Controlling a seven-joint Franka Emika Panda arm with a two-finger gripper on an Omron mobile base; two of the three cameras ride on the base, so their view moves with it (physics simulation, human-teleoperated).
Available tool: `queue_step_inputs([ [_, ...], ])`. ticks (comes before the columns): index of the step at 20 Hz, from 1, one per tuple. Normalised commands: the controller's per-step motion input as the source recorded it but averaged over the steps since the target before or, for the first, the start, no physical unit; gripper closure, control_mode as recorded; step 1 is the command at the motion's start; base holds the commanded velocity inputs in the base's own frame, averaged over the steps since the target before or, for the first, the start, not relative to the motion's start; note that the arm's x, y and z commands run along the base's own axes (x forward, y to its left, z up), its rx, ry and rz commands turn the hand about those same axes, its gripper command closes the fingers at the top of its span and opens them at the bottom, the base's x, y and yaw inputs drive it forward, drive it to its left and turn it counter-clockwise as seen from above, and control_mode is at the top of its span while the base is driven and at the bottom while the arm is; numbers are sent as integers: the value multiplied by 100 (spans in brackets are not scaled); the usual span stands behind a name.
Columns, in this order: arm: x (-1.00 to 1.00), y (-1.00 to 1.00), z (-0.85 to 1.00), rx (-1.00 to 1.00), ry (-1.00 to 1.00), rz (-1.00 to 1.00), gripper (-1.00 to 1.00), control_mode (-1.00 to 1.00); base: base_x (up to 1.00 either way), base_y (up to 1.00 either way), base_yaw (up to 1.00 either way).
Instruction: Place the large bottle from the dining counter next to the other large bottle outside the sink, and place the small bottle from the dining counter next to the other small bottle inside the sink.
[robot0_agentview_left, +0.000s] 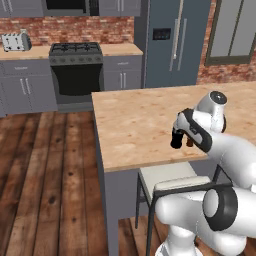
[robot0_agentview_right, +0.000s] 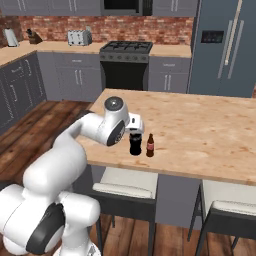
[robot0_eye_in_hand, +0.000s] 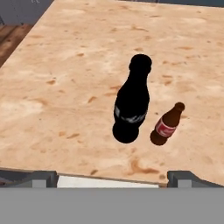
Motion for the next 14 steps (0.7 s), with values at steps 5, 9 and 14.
queue_step_inputs([
  [5, 29, -4, -8, 0, 0, 0, -100, -100, 0, 0, 0],
  [9, 29, -6, -7, 0, 0, 0, -100, -100, 0, 0, 0],
  [14, 28, -6, -9, 0, 0, 0, -100, -100, 0, 0, 0],
])
